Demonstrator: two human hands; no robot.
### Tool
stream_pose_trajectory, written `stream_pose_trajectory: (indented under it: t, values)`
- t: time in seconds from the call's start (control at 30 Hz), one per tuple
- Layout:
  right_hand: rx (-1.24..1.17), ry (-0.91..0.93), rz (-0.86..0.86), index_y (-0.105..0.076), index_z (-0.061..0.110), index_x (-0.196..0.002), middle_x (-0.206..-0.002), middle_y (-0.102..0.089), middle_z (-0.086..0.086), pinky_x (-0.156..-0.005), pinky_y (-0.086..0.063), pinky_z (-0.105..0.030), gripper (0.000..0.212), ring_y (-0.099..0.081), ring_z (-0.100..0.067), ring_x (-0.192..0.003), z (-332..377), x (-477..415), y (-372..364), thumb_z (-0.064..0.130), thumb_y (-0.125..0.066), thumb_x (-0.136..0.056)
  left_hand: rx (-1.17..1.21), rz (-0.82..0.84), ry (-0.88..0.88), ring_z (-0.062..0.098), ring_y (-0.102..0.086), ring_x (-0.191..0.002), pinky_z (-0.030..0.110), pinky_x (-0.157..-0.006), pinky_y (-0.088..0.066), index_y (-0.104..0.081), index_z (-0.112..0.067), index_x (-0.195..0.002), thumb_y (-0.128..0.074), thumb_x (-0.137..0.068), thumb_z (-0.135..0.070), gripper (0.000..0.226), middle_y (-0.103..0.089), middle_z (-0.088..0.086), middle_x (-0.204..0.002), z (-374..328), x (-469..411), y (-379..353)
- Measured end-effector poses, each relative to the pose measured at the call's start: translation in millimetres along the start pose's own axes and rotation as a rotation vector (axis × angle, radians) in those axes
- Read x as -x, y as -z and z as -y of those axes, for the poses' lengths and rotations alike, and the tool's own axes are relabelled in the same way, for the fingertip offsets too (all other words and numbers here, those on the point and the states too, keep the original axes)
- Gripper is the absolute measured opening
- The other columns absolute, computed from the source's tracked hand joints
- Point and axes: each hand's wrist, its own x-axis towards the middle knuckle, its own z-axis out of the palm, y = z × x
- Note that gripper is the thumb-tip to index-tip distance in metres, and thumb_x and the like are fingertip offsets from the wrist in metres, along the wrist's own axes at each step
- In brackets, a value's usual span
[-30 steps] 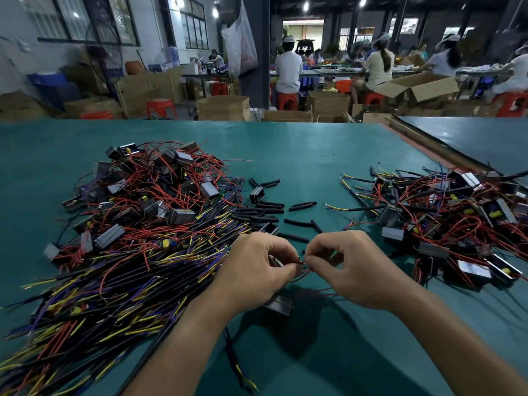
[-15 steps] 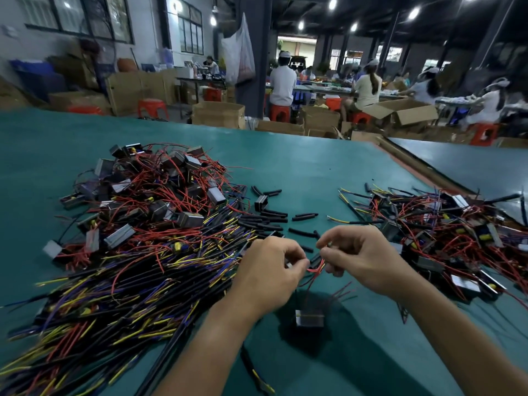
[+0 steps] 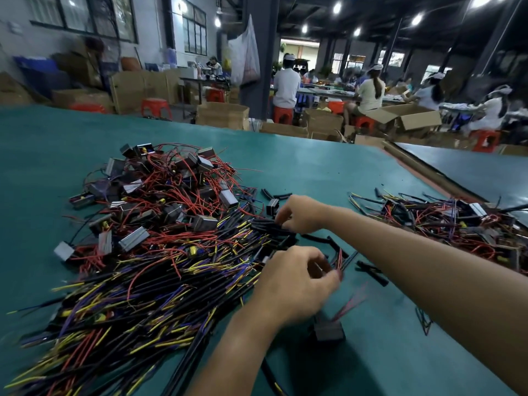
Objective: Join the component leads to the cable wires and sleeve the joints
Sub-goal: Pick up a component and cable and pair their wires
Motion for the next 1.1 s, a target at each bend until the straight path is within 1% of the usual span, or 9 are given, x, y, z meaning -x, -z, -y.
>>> stream_pose_trajectory:
  t: [0.2,0.27,0.37,0.5,0.63,0.77,0.87,1.0,1.1]
  values:
    - [0.232,0.033,-0.038,-0.074,0.020,-0.104,-0.088,-0.067,-0.006,-0.070,-0.042,-0.028,0.032,-0.056,-0.029,-0.082,-3,-25,-12,0.005,-0.055,-0.082,0.072,0.012,-0.048,0.004,-0.050,-0.052,0.026,-0.059,-0.047,-0.069,-0.023,-0.074,-0.070,-0.078,-0.036,0.014,-0.064,-0.006,-0.061,8,-5,-1]
    - [0.258,0.059,-0.085,-0.074,0.025,-0.104,-0.097,-0.072,-0.005,-0.071,-0.043,-0.027,0.034,-0.061,-0.030,-0.087,-3,-24,-13,0.008,-0.056,-0.082,0.086,0.011,-0.040,0.013,-0.050,-0.053,0.030,-0.057,-0.046,-0.068,-0.020,-0.074,-0.063,-0.077,-0.041,0.022,-0.064,0.000,-0.061,8,-5,-3]
    - [0.265,0.087,-0.104,-0.074,0.023,-0.100,-0.099,-0.073,-0.002,-0.076,-0.050,-0.029,0.024,-0.064,-0.028,-0.093,-5,-21,-16,0.015,-0.063,-0.080,0.174,0.027,-0.007,0.006,-0.053,-0.053,0.031,-0.061,-0.050,-0.071,-0.018,-0.075,-0.063,-0.075,-0.041,0.025,-0.068,-0.002,-0.064,5,-5,-3]
    - [0.111,0.025,-0.228,-0.072,0.020,-0.088,-0.091,-0.073,-0.002,-0.072,-0.049,-0.029,0.012,-0.065,-0.027,-0.087,-12,-9,-18,0.017,-0.068,-0.078,0.369,0.032,0.065,0.014,-0.056,-0.045,0.026,-0.054,-0.048,-0.073,-0.012,-0.075,-0.073,-0.082,-0.016,0.008,-0.070,0.006,-0.065,5,-6,4]
    - [-0.059,-0.070,-0.316,-0.069,0.020,-0.097,-0.083,-0.067,0.006,-0.071,-0.045,-0.027,0.017,-0.066,-0.022,-0.087,-32,8,-23,0.023,-0.072,-0.080,0.486,0.033,0.097,0.012,-0.053,-0.040,0.015,-0.043,-0.039,-0.073,-0.005,-0.075,-0.072,-0.083,-0.006,0.008,-0.068,0.006,-0.063,1,-6,9]
    - [0.043,-0.086,-0.365,-0.069,0.023,-0.107,-0.101,-0.072,0.001,-0.080,-0.049,-0.032,0.023,-0.064,-0.024,-0.096,-41,19,-27,0.030,-0.070,-0.085,0.498,0.073,0.108,0.009,-0.052,-0.038,0.014,-0.038,-0.037,-0.072,-0.003,-0.077,-0.070,-0.084,-0.003,0.007,-0.069,0.008,-0.067,-5,-3,6]
    - [0.079,0.021,-0.267,-0.075,0.027,-0.098,-0.099,-0.074,0.001,-0.077,-0.051,-0.031,0.019,-0.066,-0.024,-0.094,-29,14,-26,0.019,-0.065,-0.084,0.462,0.087,0.132,0.010,-0.053,-0.038,0.014,-0.040,-0.038,-0.070,-0.006,-0.075,-0.068,-0.081,0.004,0.012,-0.068,0.012,-0.067,-4,-3,6]
    - [0.184,0.051,-0.117,-0.076,0.029,-0.099,-0.098,-0.075,0.001,-0.068,-0.039,-0.025,0.034,-0.059,-0.021,-0.080,-16,7,-22,0.008,-0.055,-0.083,0.397,0.081,0.156,0.010,-0.050,-0.040,0.016,-0.043,-0.037,-0.063,-0.010,-0.064,-0.058,-0.075,0.011,0.025,-0.066,0.009,-0.062,-3,-4,6]
    - [0.205,0.041,-0.069,-0.076,0.020,-0.097,-0.097,-0.074,-0.001,-0.068,-0.041,-0.026,0.021,-0.063,-0.023,-0.087,-15,13,-15,0.012,-0.062,-0.084,0.383,0.086,0.162,0.006,-0.049,-0.041,0.015,-0.043,-0.036,-0.055,-0.016,-0.059,-0.052,-0.077,0.010,0.032,-0.071,0.021,-0.075,-4,-3,7]
